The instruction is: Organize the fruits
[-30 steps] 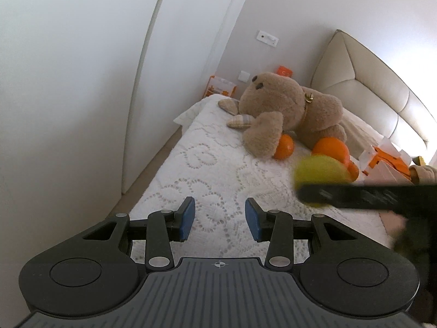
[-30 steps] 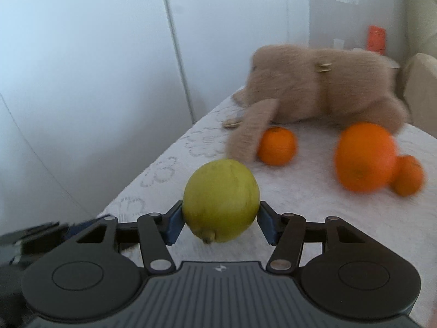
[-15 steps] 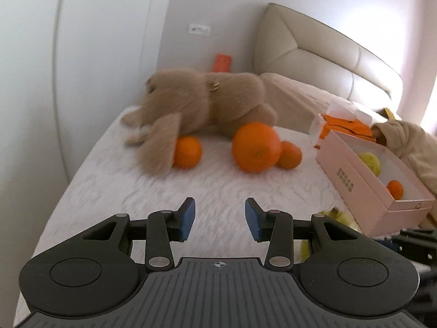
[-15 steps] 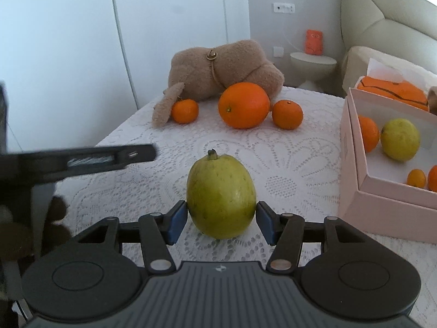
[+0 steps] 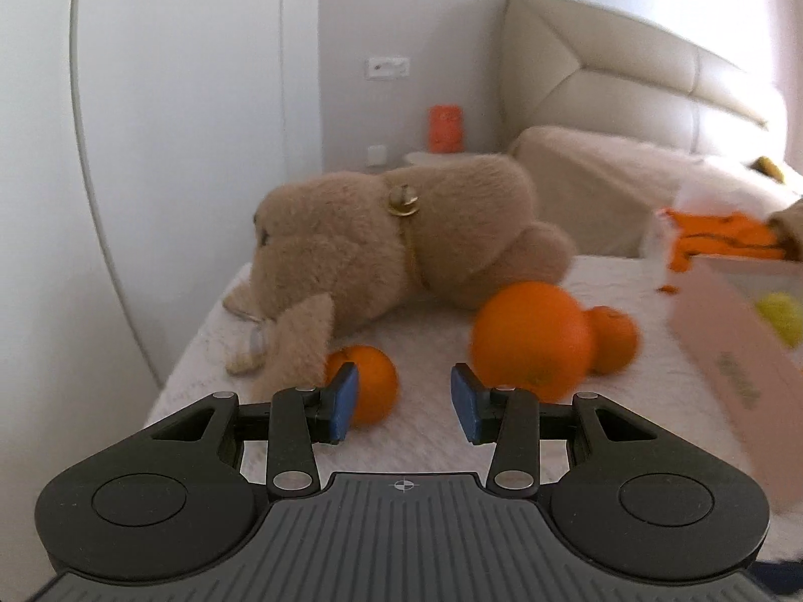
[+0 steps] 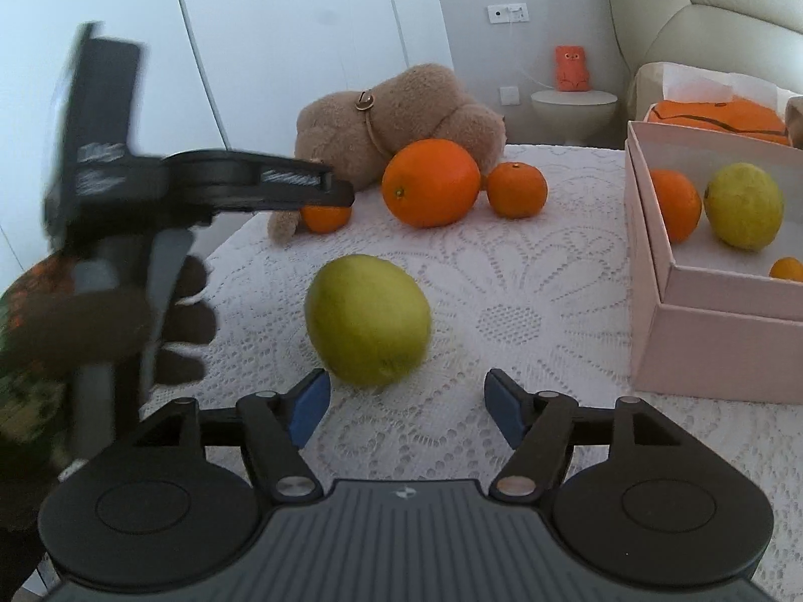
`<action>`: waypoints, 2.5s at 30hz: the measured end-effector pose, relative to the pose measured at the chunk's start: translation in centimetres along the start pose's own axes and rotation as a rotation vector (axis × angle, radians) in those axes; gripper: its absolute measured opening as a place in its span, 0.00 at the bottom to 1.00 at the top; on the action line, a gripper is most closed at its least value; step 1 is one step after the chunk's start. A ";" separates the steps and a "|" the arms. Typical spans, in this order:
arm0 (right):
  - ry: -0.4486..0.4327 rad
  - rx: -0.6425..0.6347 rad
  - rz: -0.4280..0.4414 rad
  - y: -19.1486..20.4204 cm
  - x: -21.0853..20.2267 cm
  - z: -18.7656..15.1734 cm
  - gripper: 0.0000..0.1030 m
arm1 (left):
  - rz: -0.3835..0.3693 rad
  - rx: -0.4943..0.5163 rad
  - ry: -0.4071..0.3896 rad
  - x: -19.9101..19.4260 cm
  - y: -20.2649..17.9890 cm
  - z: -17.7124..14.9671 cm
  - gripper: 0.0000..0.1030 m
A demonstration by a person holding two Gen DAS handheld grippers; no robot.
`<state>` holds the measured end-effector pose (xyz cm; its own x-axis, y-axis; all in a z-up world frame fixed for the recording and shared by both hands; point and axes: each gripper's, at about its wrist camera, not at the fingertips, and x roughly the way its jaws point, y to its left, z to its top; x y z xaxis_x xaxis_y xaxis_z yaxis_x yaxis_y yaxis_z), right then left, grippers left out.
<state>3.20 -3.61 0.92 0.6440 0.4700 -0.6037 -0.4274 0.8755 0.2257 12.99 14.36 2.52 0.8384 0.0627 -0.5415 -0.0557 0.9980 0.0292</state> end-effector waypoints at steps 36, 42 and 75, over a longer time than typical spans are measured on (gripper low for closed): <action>-0.004 0.019 0.029 -0.2 -0.1 -0.4 0.75 | -0.092 -0.001 0.054 -10.4 2.6 -8.6 0.45; 0.009 -0.011 0.016 0.3 0.2 -0.3 0.79 | -0.128 -0.072 0.076 -9.9 3.5 -8.9 0.45; 0.021 -0.102 -0.093 3.0 1.4 5.1 0.86 | -0.144 -0.113 0.057 -10.1 4.1 -9.3 0.45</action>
<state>5.97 0.27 4.66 0.6707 0.3843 -0.6344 -0.4298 0.8984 0.0899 -0.79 17.74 0.28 0.8104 -0.0839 -0.5798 -0.0008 0.9895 -0.1443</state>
